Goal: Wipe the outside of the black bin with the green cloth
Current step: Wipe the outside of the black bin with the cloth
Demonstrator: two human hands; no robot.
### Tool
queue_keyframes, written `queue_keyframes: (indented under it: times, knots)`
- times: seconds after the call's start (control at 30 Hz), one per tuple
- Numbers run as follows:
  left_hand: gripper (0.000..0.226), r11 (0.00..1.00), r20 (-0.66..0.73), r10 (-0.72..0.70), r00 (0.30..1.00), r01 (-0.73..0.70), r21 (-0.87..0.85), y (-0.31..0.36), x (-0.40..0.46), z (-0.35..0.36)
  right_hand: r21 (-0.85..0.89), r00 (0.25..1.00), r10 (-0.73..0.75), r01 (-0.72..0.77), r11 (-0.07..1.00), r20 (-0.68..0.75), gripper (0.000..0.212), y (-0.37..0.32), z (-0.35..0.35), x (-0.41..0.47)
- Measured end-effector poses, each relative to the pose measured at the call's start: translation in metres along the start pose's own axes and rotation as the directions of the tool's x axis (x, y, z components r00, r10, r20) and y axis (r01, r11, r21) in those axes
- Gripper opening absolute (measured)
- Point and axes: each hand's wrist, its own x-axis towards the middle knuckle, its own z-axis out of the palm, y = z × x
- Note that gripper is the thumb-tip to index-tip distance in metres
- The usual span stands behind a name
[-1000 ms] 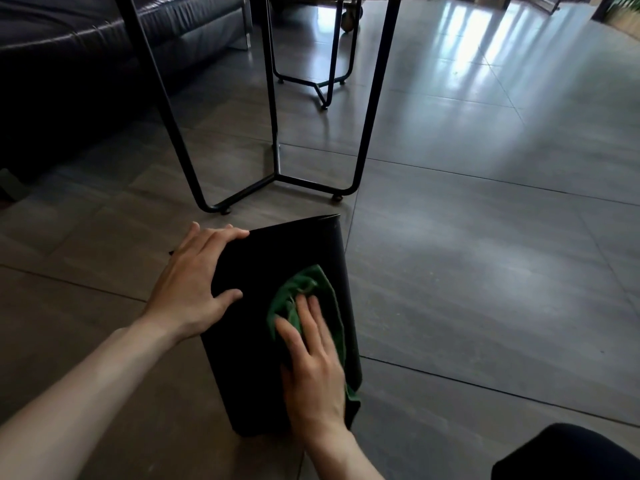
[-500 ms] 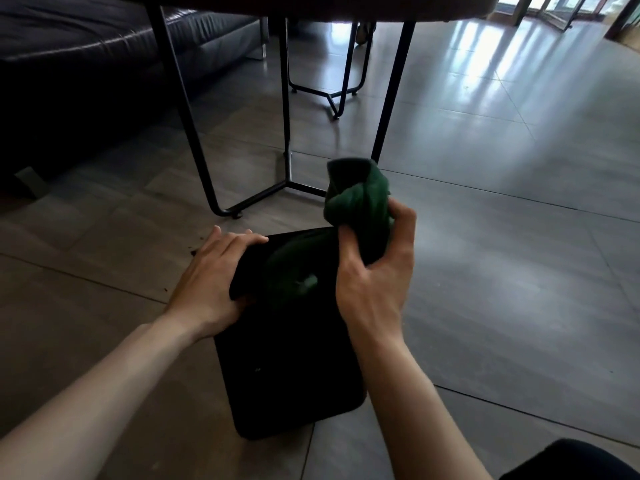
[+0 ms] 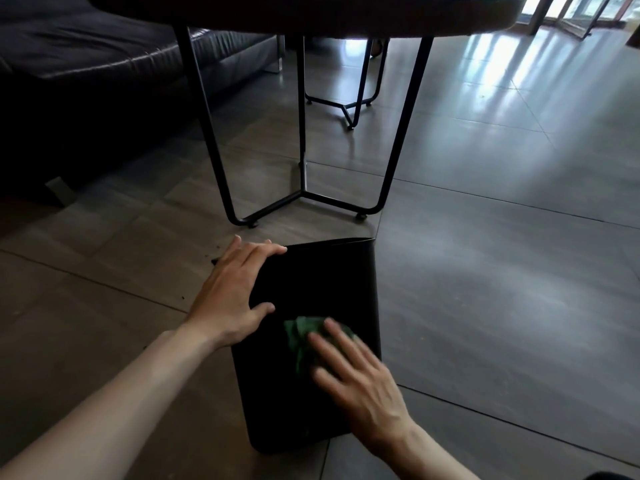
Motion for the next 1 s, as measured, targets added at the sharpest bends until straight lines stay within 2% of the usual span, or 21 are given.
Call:
queue_keyframes:
  times: [0.03,0.07,0.1,0.13,0.17,0.2,0.3,0.4,0.43,0.5,0.53,0.57,0.63,0.67,0.7,0.73,0.83,0.9,0.93,1.0]
  knots:
    - [0.089,1.0,-0.006,-0.001,1.0,0.001,0.001,0.0,0.0,0.0,0.015,0.99,0.131,-0.131,0.991,-0.059,0.014,0.006,-0.005,0.011]
    - [0.089,1.0,-0.01,-0.004,1.0,0.004,0.001,0.0,-0.001,0.0,0.059,0.942,0.317,-0.312,0.948,-0.109,0.023,0.012,-0.012,0.026]
    - [0.089,1.0,-0.009,-0.005,1.0,0.005,-0.001,0.0,-0.001,0.0,0.118,0.862,0.487,-0.474,0.873,-0.138,0.032,0.018,-0.019,0.043]
    - [0.089,1.0,-0.008,-0.004,1.0,0.004,-0.004,0.0,-0.002,0.0,0.167,0.795,0.588,-0.566,0.807,-0.145,0.036,0.021,-0.025,0.059]
    - [0.089,1.0,-0.006,0.0,1.0,0.0,-0.007,-0.001,-0.003,-0.001,0.192,0.777,0.615,-0.588,0.786,-0.135,0.038,0.021,-0.028,0.07]
    - [0.089,1.0,-0.006,0.004,1.0,-0.004,-0.009,-0.001,-0.004,-0.001,0.188,0.81,0.575,-0.551,0.813,-0.116,0.04,0.019,-0.029,0.074]
    - [0.089,1.0,-0.002,-0.003,1.0,0.003,0.002,0.0,-0.003,0.001,0.073,0.958,0.283,-0.28,0.957,-0.035,0.043,0.001,-0.015,0.052]
    - [0.091,1.0,0.006,-0.003,1.0,0.003,0.013,-0.001,-0.004,0.001,0.001,1.0,0.023,-0.023,1.0,-0.01,0.016,-0.021,-0.002,0.017]
    - [0.091,1.0,0.005,0.001,1.0,-0.001,0.012,-0.002,-0.004,0.001,0.005,1.0,-0.002,0.002,1.0,-0.015,0.011,-0.023,-0.002,0.012]
    - [0.09,1.0,0.008,0.008,1.0,-0.008,-0.001,-0.001,-0.005,0.0,0.107,0.991,0.129,-0.125,0.986,-0.035,0.02,-0.016,-0.014,0.013]
    - [0.091,1.0,0.009,0.018,1.0,-0.018,-0.011,0.0,-0.006,-0.001,0.186,0.959,0.276,-0.26,0.948,-0.065,0.025,-0.007,-0.026,0.019]
    - [0.092,0.999,0.011,0.031,0.999,-0.03,-0.022,0.0,-0.008,-0.002,0.277,0.888,0.45,-0.412,0.868,-0.091,0.026,0.007,-0.041,0.027]
    - [0.094,0.998,0.02,0.058,0.998,-0.057,-0.039,-0.001,-0.012,-0.006,0.46,0.668,0.739,-0.629,0.626,-0.092,0.03,0.05,-0.079,0.044]
    - [0.094,0.997,0.029,0.07,0.997,-0.068,-0.043,-0.003,-0.015,-0.007,0.531,0.574,0.816,-0.67,0.519,-0.074,0.035,0.075,-0.099,0.051]
    - [0.094,0.996,0.04,0.077,0.996,-0.075,-0.048,-0.006,-0.017,-0.01,0.574,0.523,0.851,-0.683,0.453,-0.05,0.039,0.1,-0.12,0.057]
    - [0.095,0.996,0.052,0.081,0.995,-0.078,-0.052,-0.009,-0.02,-0.014,0.581,0.522,0.853,-0.685,0.439,-0.03,0.044,0.122,-0.14,0.064]
    - [0.093,0.998,0.109,0.064,0.992,-0.06,-0.035,-0.02,-0.026,-0.025,0.464,0.665,0.736,-0.696,0.548,0.127,0.064,0.169,-0.173,0.082]
    - [0.093,1.0,0.134,0.008,0.991,-0.006,-0.013,-0.026,-0.031,-0.033,0.288,0.753,0.575,-0.655,0.698,0.32,0.076,0.176,-0.169,0.094]
    - [0.093,1.0,0.143,-0.024,0.989,0.025,-0.005,-0.028,-0.033,-0.036,0.19,0.773,0.479,-0.589,0.785,0.417,0.078,0.172,-0.16,0.098]
    - [0.09,0.998,0.164,-0.07,0.984,0.07,0.01,-0.032,-0.037,-0.043,0.118,0.747,0.315,-0.463,0.879,0.586,0.078,0.156,-0.135,0.099]
